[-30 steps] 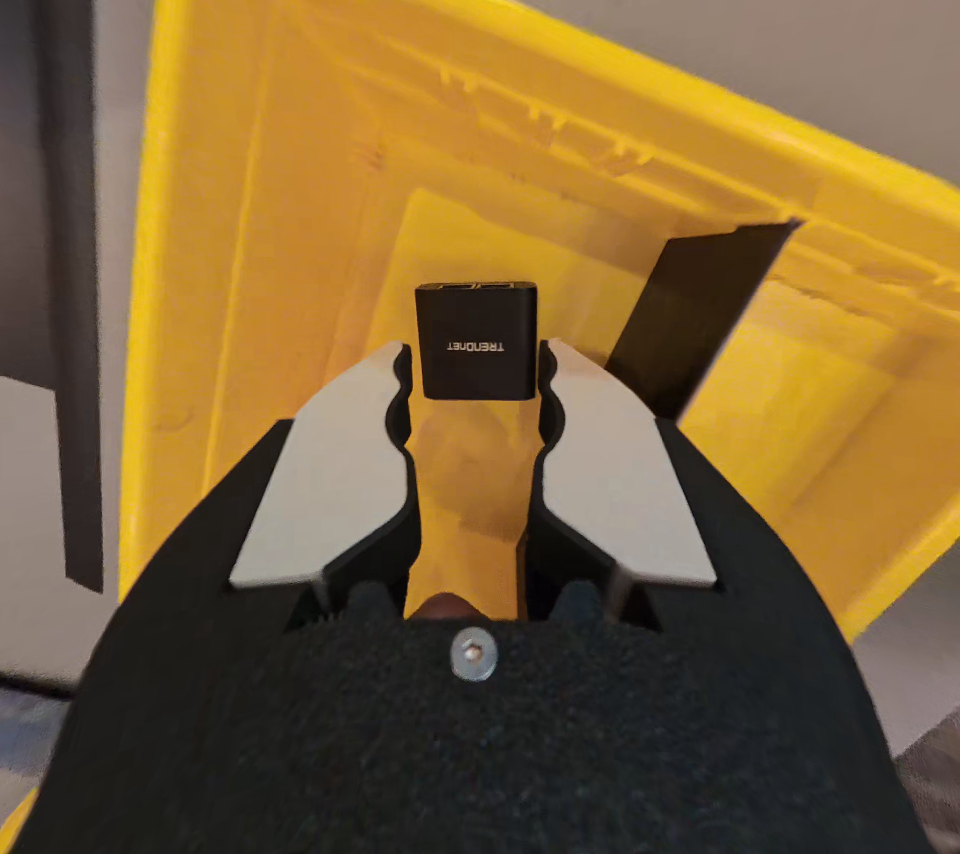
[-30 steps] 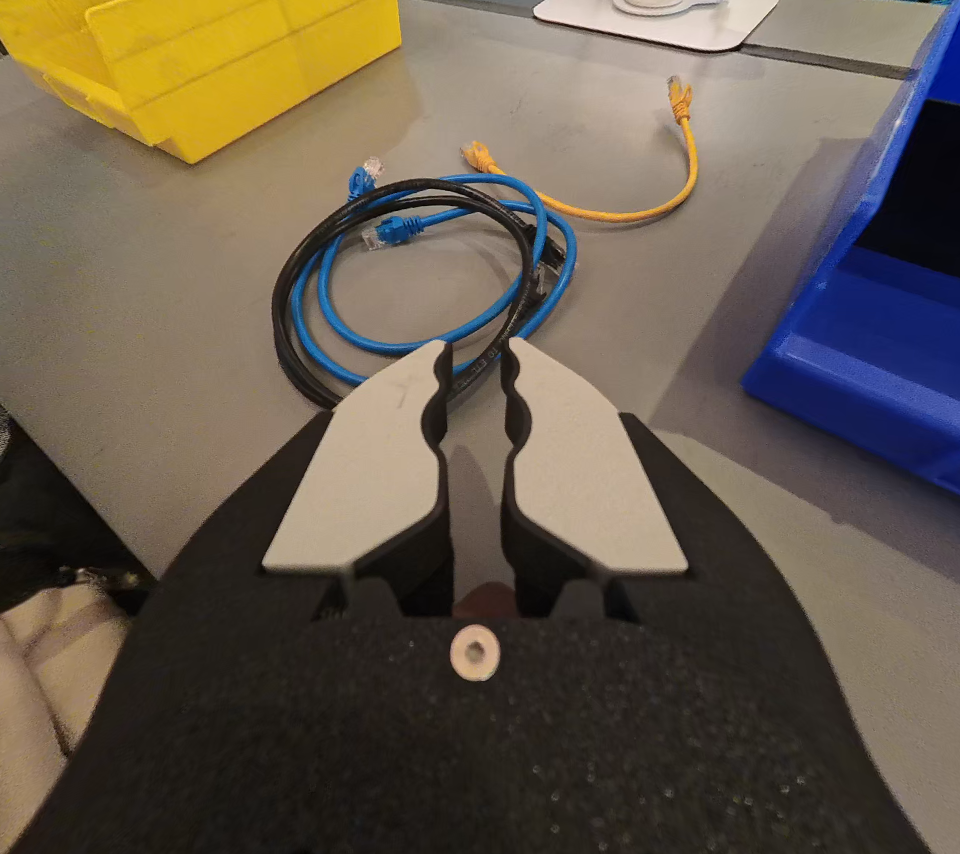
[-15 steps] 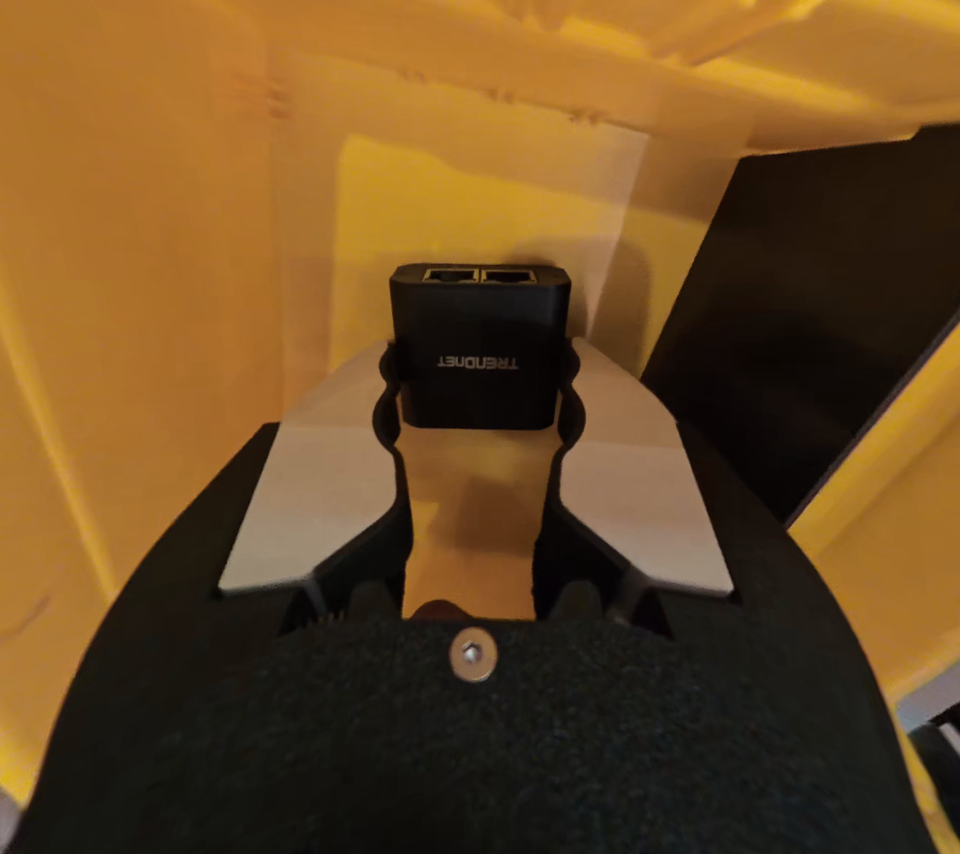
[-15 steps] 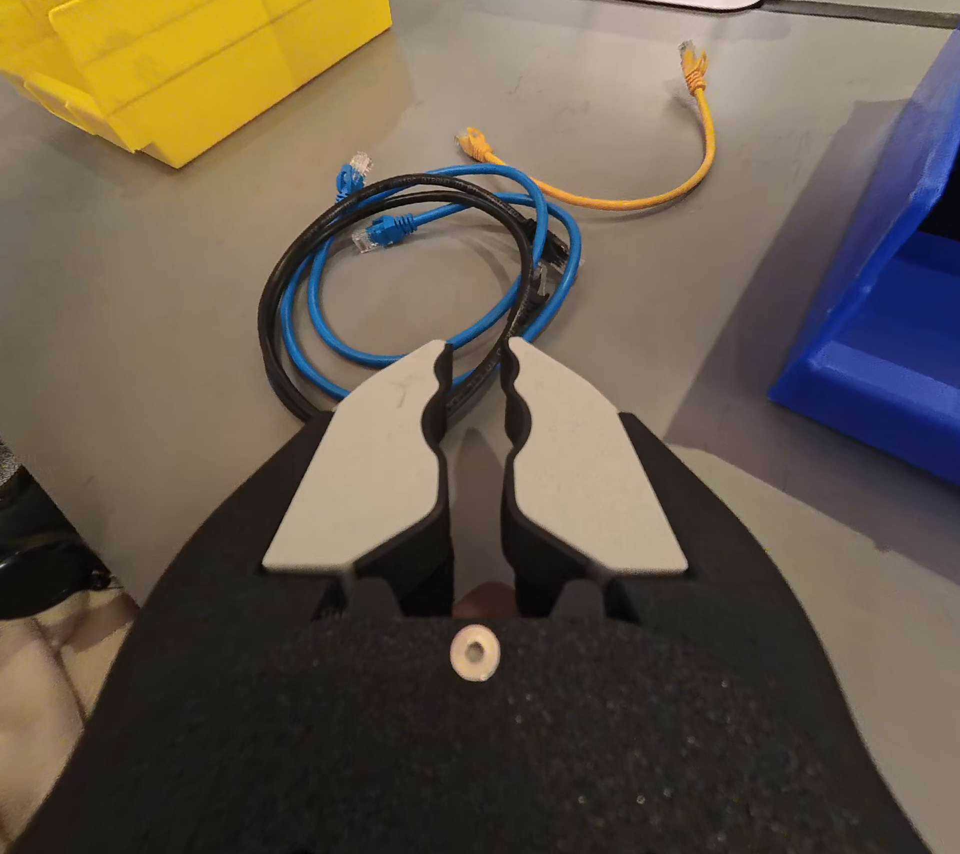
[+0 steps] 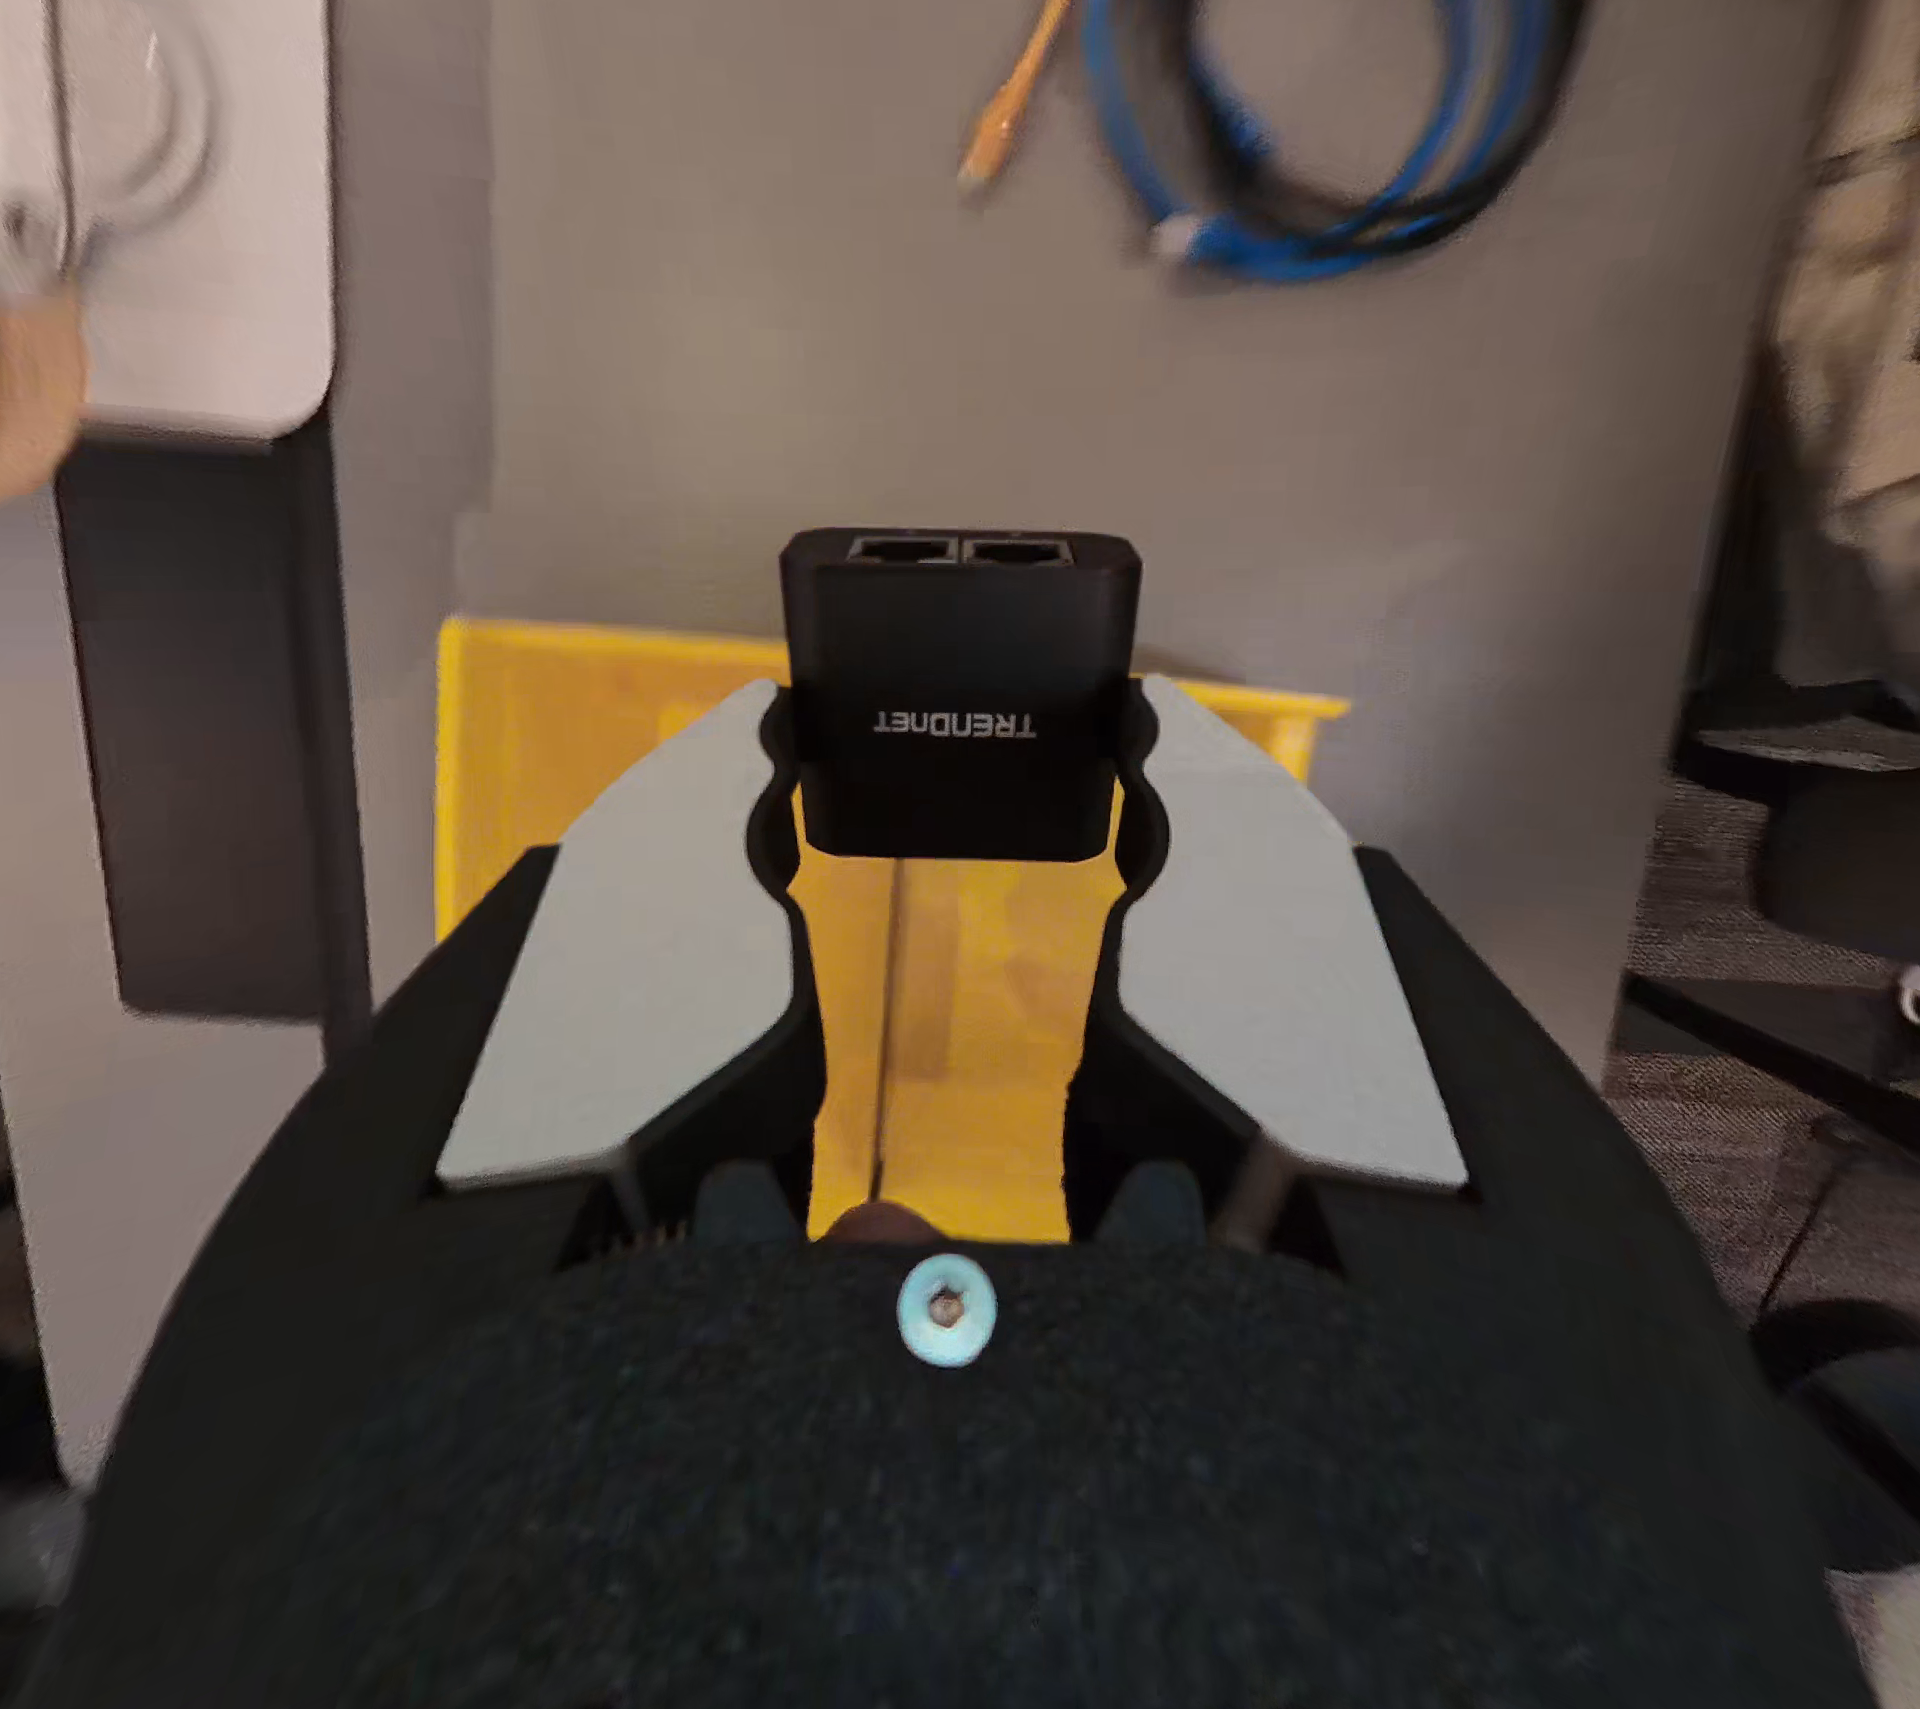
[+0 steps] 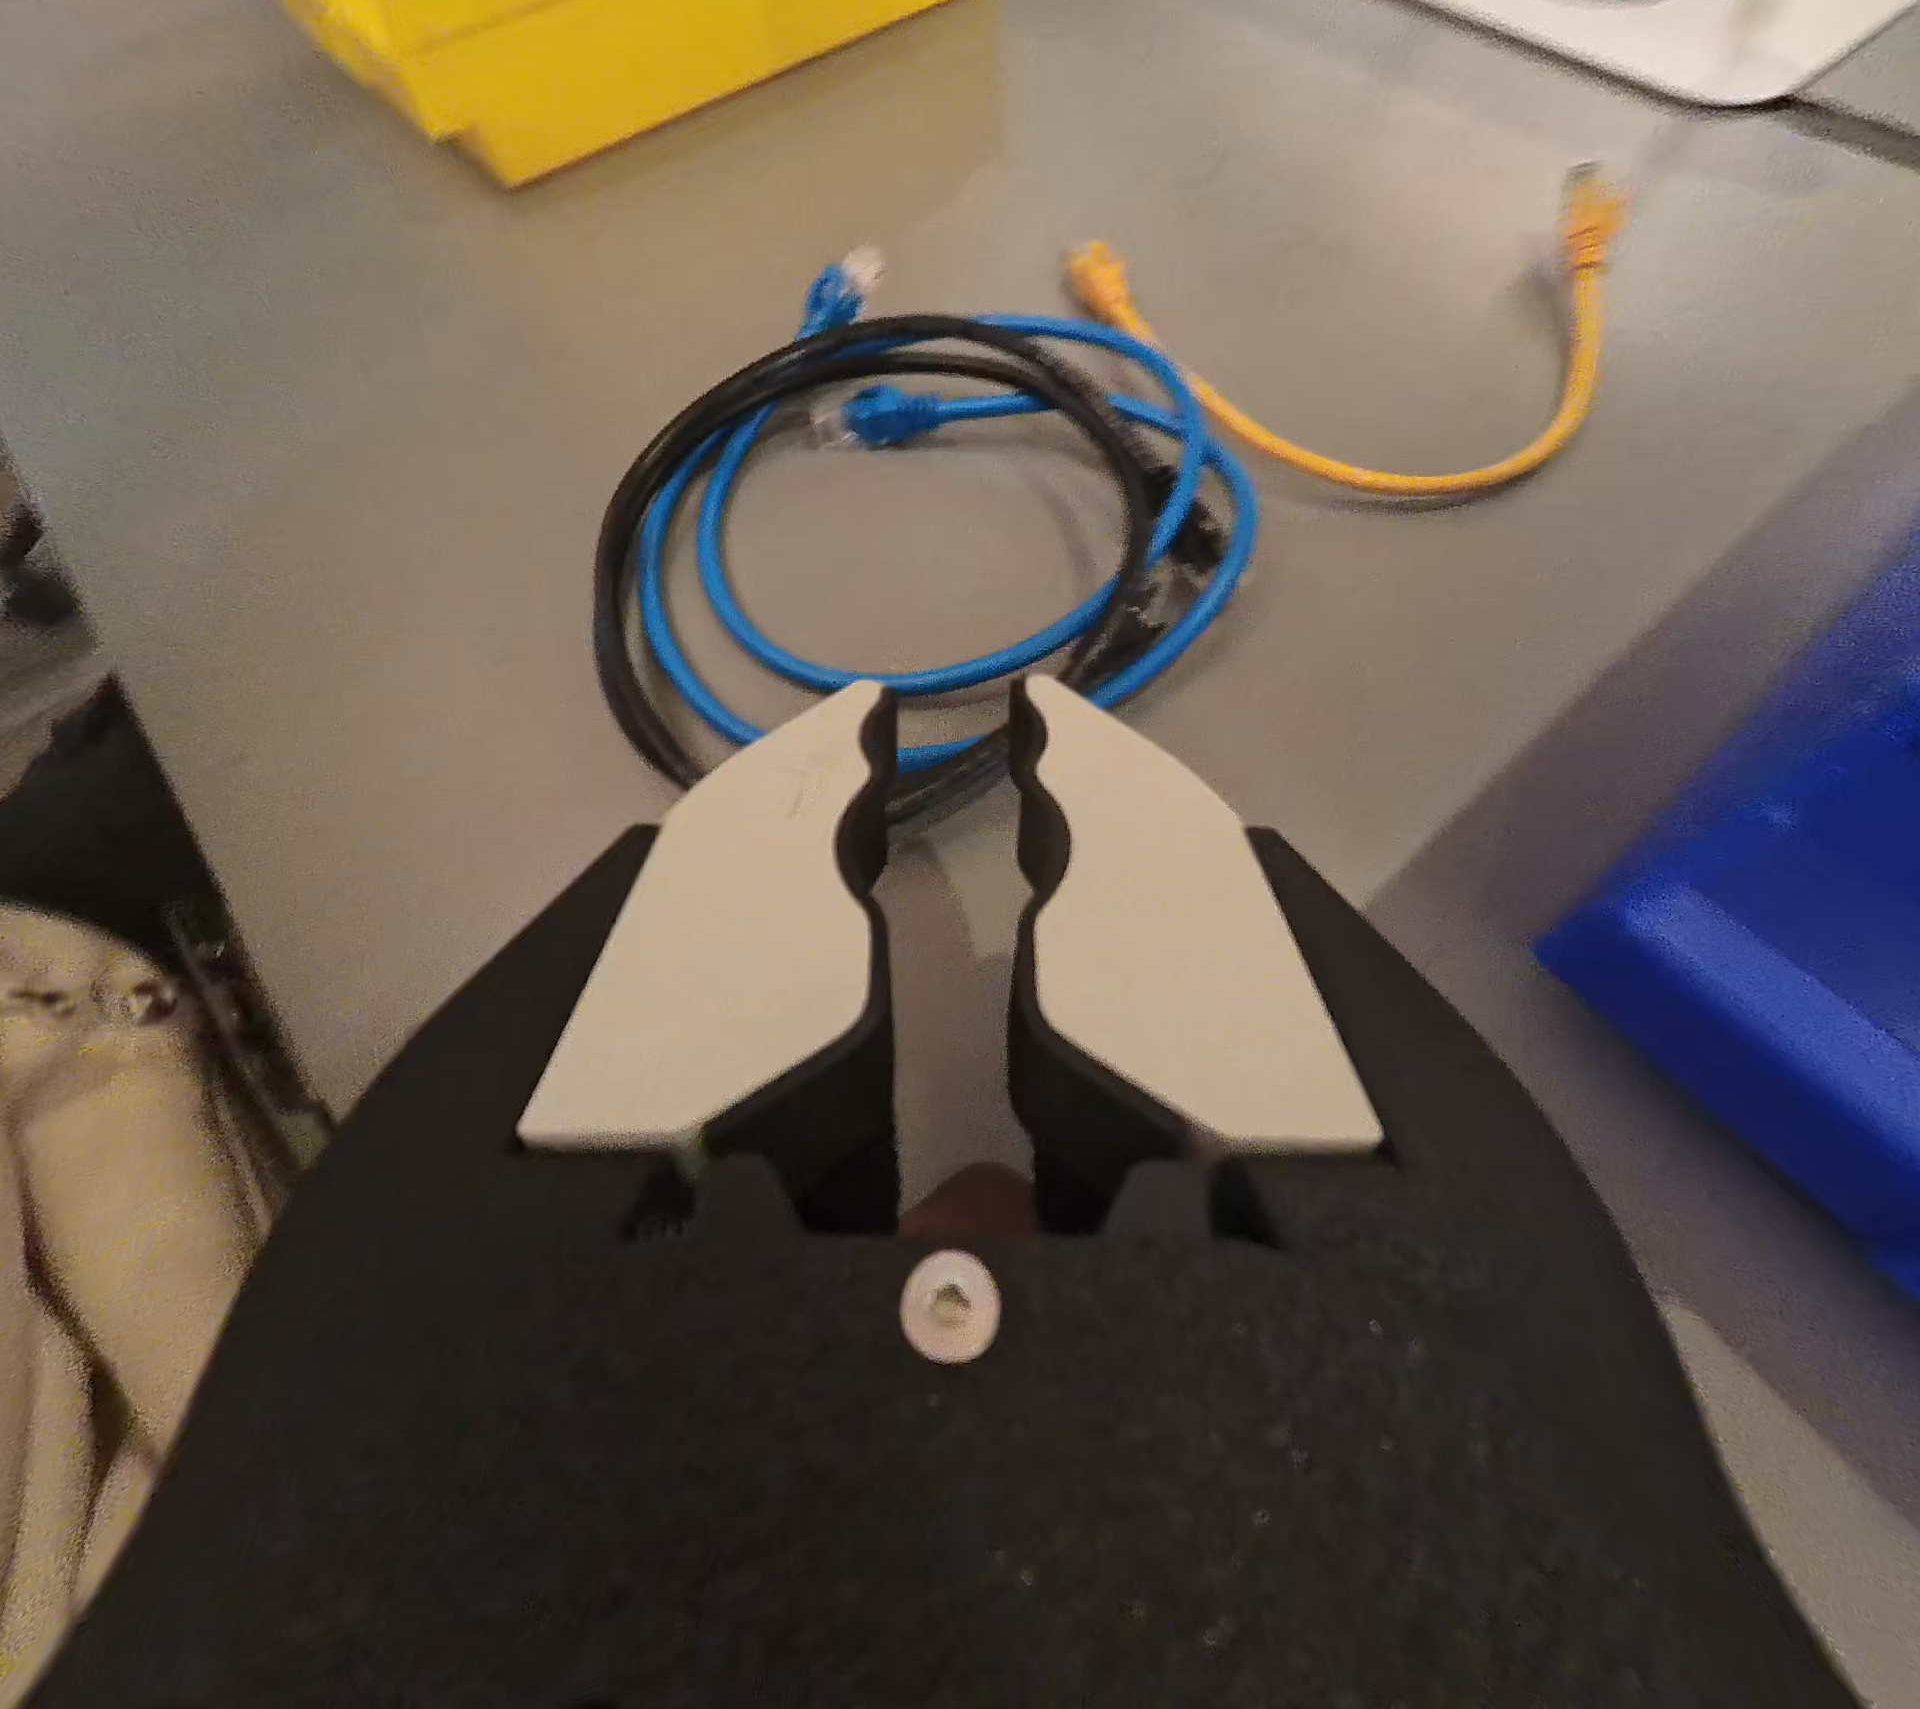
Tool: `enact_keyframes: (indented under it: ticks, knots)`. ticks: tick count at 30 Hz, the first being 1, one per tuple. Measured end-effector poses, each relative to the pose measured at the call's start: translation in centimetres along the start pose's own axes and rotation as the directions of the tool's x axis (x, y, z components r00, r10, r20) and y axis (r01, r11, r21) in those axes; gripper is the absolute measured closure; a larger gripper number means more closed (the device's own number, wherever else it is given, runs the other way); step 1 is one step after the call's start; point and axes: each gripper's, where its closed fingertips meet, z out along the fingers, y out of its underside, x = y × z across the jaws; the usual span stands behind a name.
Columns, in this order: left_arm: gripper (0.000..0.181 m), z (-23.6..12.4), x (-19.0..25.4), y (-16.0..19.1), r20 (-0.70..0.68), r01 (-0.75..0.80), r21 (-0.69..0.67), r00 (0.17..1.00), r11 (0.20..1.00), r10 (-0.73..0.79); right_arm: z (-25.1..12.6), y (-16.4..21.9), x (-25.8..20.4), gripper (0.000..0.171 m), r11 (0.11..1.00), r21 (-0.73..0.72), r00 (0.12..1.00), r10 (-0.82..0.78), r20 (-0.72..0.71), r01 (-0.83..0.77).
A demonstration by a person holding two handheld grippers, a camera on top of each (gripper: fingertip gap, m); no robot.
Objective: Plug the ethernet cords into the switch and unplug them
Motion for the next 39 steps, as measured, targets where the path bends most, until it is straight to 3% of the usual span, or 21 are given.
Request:
enact_keyframes:
  ticks: [5, 8, 13, 19, 23, 26, 31, 34, 39]
  knots:
    - [0.122, 0.0, 7.4, -7.1, -0.144, -0.13, 0.108, 0.979, 0.986, 0.145, 1.1, 0.9, -4.1, 0.146, 0.989, -0.075, 0.948, -0.096, 0.302, 0.124]
    - [0.122, 1.8, 11.2, -10.2, -0.267, -0.17, 0.127, 0.943, 0.977, 0.198, 1.2, -1.1, -4.3, 0.143, 0.968, 0.022, 0.93, -0.246, 0.275, 0.249]
    - [0.122, 5.6, 15.5, -13.0, -0.456, -0.206, 0.071, 0.864, 0.976, 0.215, -0.1, -6.0, -5.4, 0.145, 0.824, 0.162, 0.799, -0.566, 0.202, 0.543]
    - [0.122, 9.3, 19.1, -14.3, -0.604, -0.221, 0.033, 0.773, 0.975, 0.195, -1.5, -10.6, -6.4, 0.144, 0.687, 0.264, 0.688, -0.718, 0.103, 0.678]
    - [0.122, 13.6, 17.9, -14.7, -0.545, -0.171, -0.034, 0.829, 0.985, 0.126, -1.7, -11.5, -6.9, 0.142, 0.648, 0.259, 0.651, -0.754, 0.086, 0.716]
    - [0.122, 16.1, 16.1, -15.3, -0.491, -0.073, -0.096, 0.871, 0.993, 0.017, 0.0, -11.1, -5.1, 0.133, 0.575, 0.096, 0.577, -0.817, 0.006, 0.812]
    - [0.123, 16.5, 15.4, -17.0, -0.48, 0.017, -0.128, 0.874, 0.992, -0.077, 1.8, -9.7, -3.9, 0.132, 0.487, -0.049, 0.487, -0.873, -0.004, 0.872]
    - [0.123, 17.3, 14.9, -16.6, -0.423, 0.067, -0.214, 0.893, 0.974, -0.155, 2.4, -9.5, -2.4, 0.142, 0.381, -0.162, 0.379, -0.924, -0.04, 0.91]
    - [0.123, 17.5, 14.6, -16.0, -0.376, 0.112, -0.275, 0.902, 0.955, -0.214, 3.1, -9.2, -2.2, 0.141, 0.342, -0.157, 0.342, -0.939, -0.026, 0.927]
